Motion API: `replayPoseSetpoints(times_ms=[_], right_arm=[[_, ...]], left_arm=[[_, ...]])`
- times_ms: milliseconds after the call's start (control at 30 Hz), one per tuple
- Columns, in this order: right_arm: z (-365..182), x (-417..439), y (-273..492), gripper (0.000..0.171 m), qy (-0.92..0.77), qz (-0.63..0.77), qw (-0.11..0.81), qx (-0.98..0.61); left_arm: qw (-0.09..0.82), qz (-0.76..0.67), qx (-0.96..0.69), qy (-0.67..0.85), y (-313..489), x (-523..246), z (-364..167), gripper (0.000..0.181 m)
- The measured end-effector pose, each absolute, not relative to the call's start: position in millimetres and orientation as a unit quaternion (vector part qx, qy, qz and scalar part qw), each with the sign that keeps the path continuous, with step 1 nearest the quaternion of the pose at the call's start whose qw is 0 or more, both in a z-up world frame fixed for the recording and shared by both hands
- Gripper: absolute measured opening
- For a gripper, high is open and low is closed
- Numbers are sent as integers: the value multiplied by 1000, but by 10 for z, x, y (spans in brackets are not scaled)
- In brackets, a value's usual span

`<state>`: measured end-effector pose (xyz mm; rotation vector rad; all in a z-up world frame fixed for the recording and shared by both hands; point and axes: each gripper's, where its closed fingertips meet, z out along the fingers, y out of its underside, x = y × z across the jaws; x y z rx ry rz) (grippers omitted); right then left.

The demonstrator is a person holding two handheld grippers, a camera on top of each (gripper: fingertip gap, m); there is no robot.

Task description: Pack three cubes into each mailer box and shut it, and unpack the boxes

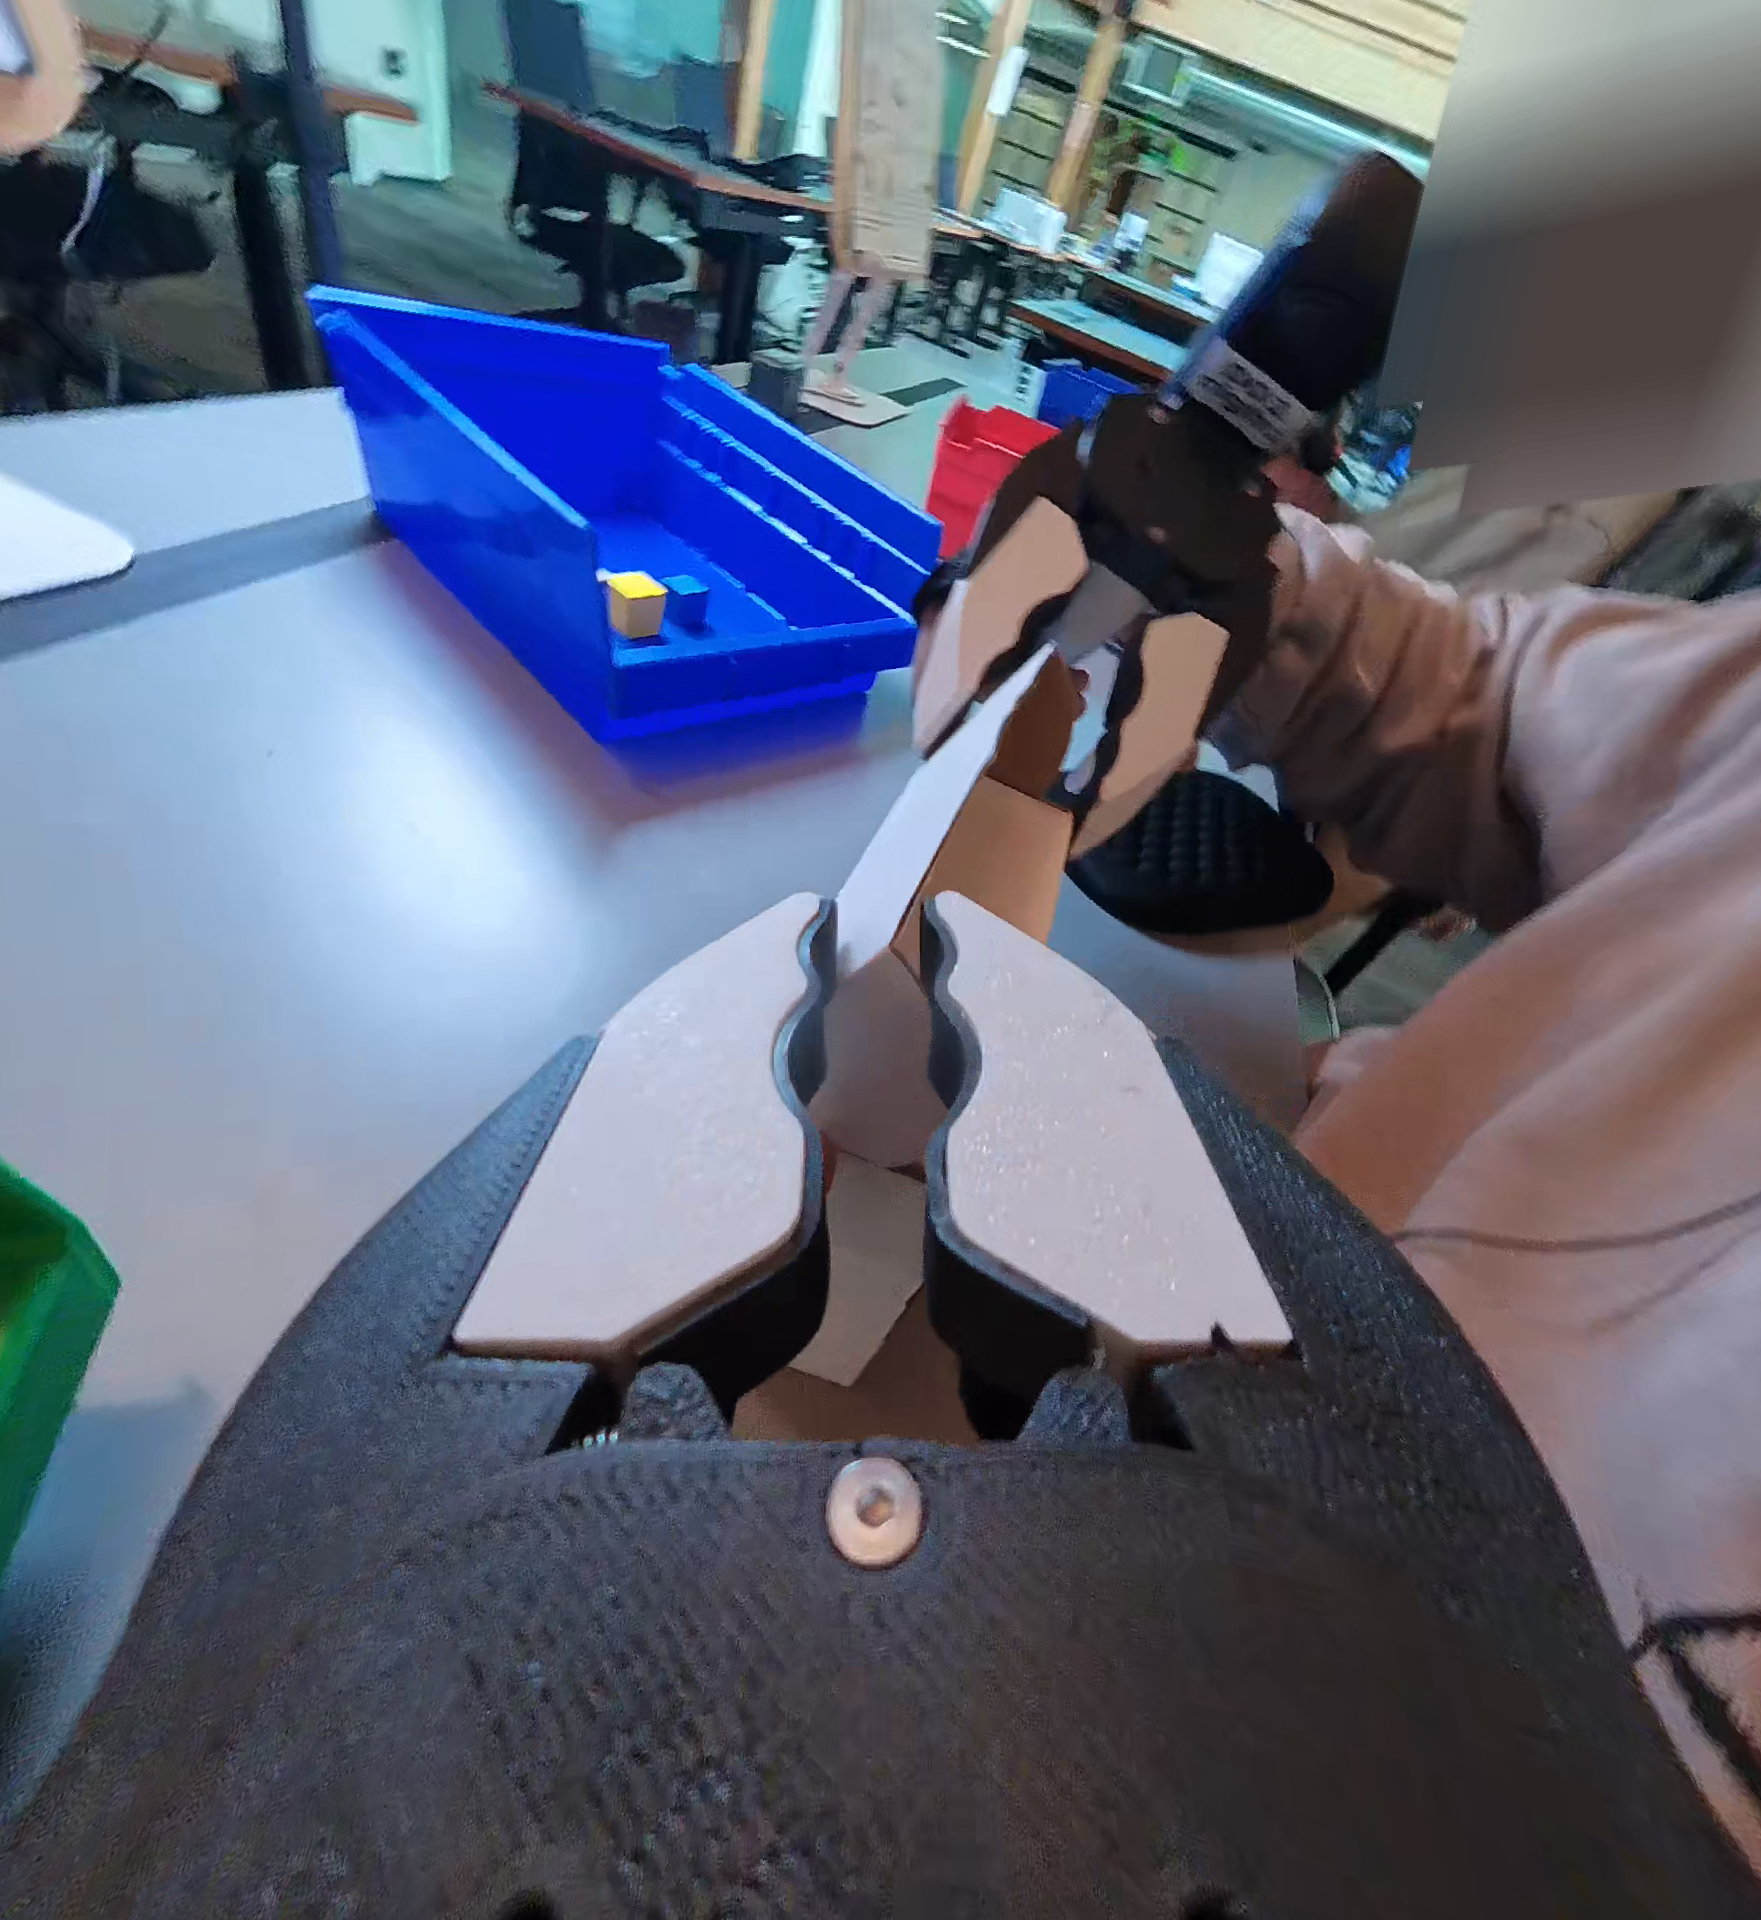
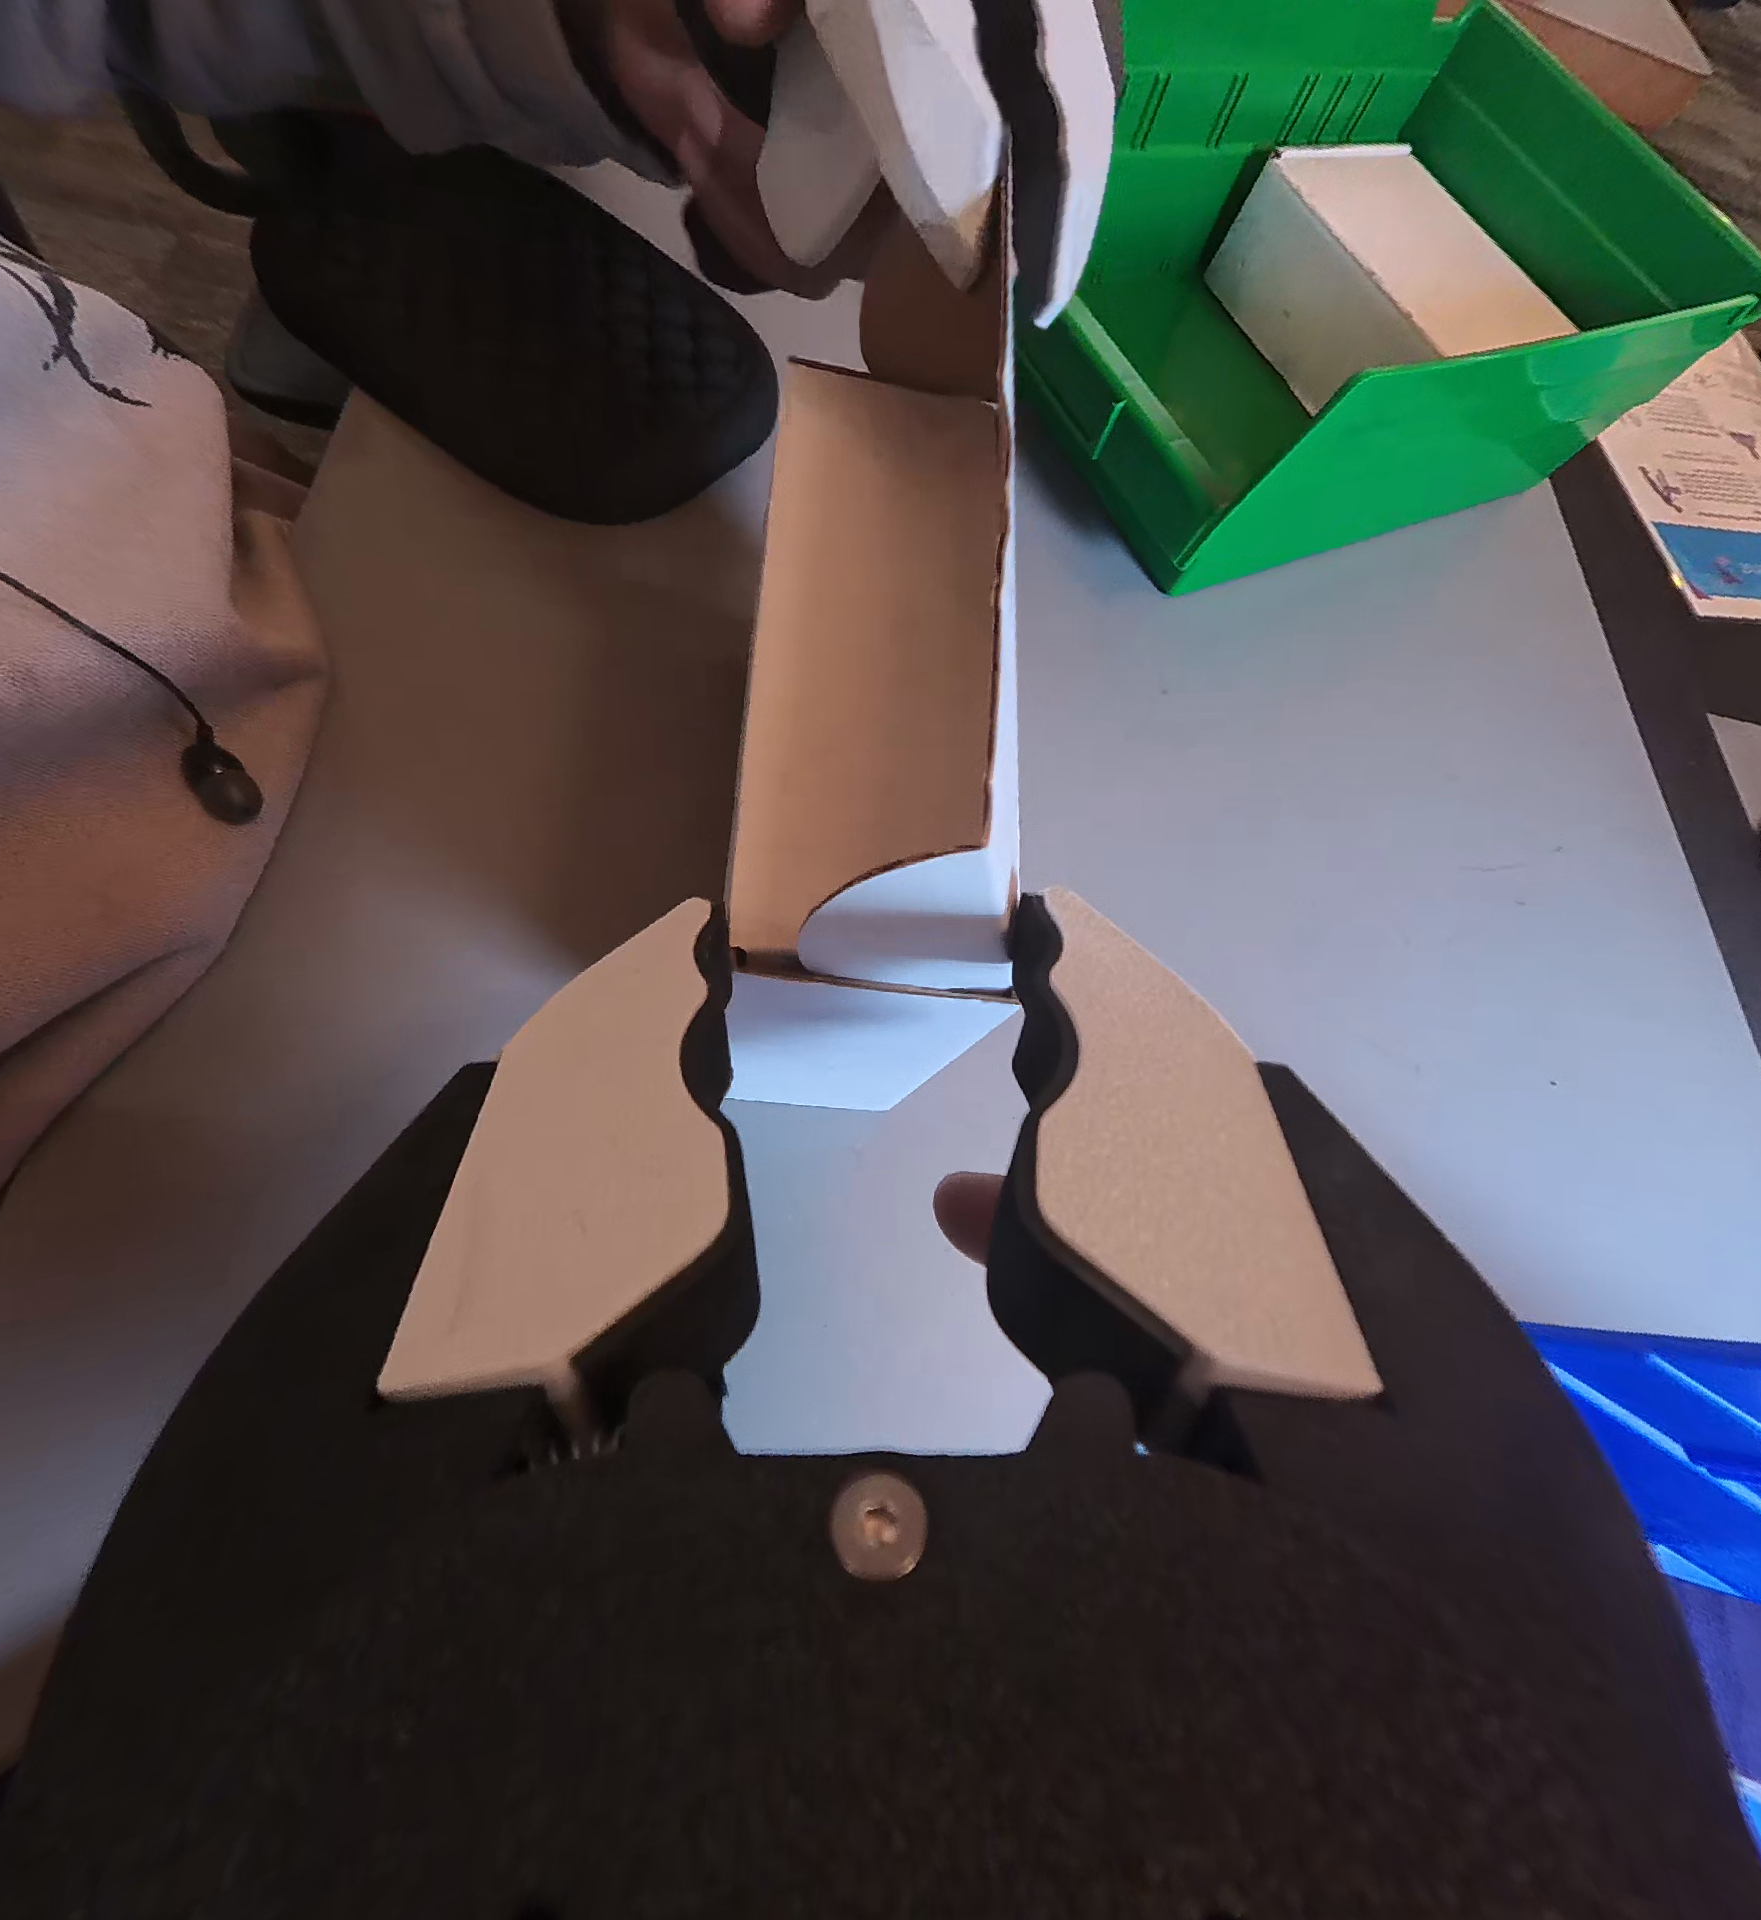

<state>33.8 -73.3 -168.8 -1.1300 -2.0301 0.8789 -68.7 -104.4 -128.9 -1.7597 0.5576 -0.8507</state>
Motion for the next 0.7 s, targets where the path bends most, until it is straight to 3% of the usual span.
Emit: replayPoseSetpoints(times_ms=[33, 133, 267, 433, 700], right_arm=[[-1687, 338, -743, 52, -774, 337, 322, -428], [-1687, 334, -750, 52, -777, 338, 320, -423], [-1687, 331, -756, 52, -781, 346, 315, -413], [-1684, 324, -747, 52, -780, 355, 308, -414], [-1689, 360, -722, 53, -780, 347, 314, -416]], left_arm=[[531, -353, -722, 268, -1091, -671, -1279, 17], [530, -338, -670, 395, -1264, -670, -1296, 45], [501, -304, -636, 502, -1272, -808, -1432, 56], [442, -336, -620, 554, -1301, -692, -1506, 45], [455, -377, -645, 484, -1155, -635, -1391, 37]])
